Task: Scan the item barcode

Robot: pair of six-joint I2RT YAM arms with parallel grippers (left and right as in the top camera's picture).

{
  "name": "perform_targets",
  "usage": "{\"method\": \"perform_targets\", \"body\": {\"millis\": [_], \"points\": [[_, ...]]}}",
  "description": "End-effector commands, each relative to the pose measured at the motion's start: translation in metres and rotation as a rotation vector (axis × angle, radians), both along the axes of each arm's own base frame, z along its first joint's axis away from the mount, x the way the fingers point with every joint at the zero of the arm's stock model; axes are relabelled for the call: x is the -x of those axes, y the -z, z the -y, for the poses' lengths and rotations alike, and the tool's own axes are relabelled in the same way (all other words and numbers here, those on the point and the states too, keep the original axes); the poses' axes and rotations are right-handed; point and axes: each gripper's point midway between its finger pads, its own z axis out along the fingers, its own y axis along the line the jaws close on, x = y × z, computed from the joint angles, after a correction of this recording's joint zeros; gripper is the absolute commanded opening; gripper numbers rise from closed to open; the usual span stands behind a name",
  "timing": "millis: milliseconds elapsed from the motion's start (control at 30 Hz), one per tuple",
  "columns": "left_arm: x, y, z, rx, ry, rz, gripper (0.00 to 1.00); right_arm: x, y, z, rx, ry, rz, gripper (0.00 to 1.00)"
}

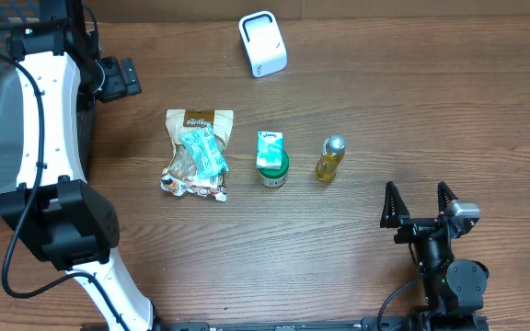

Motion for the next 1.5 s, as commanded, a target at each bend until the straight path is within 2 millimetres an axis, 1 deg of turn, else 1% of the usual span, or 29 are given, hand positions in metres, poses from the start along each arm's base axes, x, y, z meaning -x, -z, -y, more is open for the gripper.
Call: {"method": "perform_targets", "body": {"millis": [0, 100, 367, 500, 567, 667, 833, 933, 1033, 1100, 1200, 1300, 1400, 1467], "points": [[-0.004, -0.008, 0.001, 0.001, 0.021, 0.025, 0.99, 0.0, 0.0, -0.001, 0.004, -0.007, 0.006, 1.0], [-0.004, -0.008, 0.001, 0.001, 0.021, 0.026, 0.99, 0.001, -0.007, -0.001, 0.004, -0.007, 0.016, 1.0], [-0.004, -0.008, 0.001, 0.001, 0.021, 0.025, 1.0, 0.009, -0.034, -0.004, 0.003, -0.023, 0.034, 1.0], [-0.004, -0.008, 0.001, 0.001, 0.021, 0.026, 0.99, 0.018, -0.063, -0.003, 0.003, -0.022, 0.042, 1.0], [-0.004, -0.008, 0.001, 0.001, 0.021, 0.026, 1.0, 0.021, -0.083, -0.003, 0.003, -0.022, 0.053, 1.0], [-0.004, -0.008, 0.001, 0.001, 0.021, 0.026, 0.99, 0.022, -0.108, -0.003, 0.003, -0.022, 0.045, 1.0], [-0.004, -0.008, 0.001, 0.001, 0.021, 0.025, 0.99, 0.013, -0.143, -0.006, 0.004, -0.038, -0.057, 1.0], [-0.004, -0.008, 0.001, 0.001, 0.021, 0.025, 1.0, 0.0, -0.162, -0.015, 0.0, -0.089, -0.151, 1.0], [-0.004, -0.008, 0.001, 0.001, 0.021, 0.026, 0.99, -0.015, -0.174, -0.026, -0.006, -0.152, -0.267, 1.0], [-0.004, -0.008, 0.001, 0.001, 0.021, 0.026, 1.0, -0.024, -0.178, -0.03, -0.016, -0.173, -0.36, 1.0], [-0.004, -0.008, 0.001, 0.001, 0.021, 0.025, 1.0, -0.039, -0.172, -0.032, -0.03, -0.181, -0.536, 1.0], [-0.004, -0.008, 0.001, 0.001, 0.021, 0.026, 0.99, -0.052, -0.159, -0.032, -0.04, -0.179, -0.694, 1.0], [-0.004, -0.008, 0.001, 0.001, 0.021, 0.026, 1.0, -0.063, -0.139, -0.034, -0.056, -0.182, -0.85, 1.0], [-0.004, -0.008, 0.001, 0.001, 0.021, 0.026, 1.0, -0.071, -0.126, -0.039, -0.076, -0.21, -0.92, 1.0]]}}
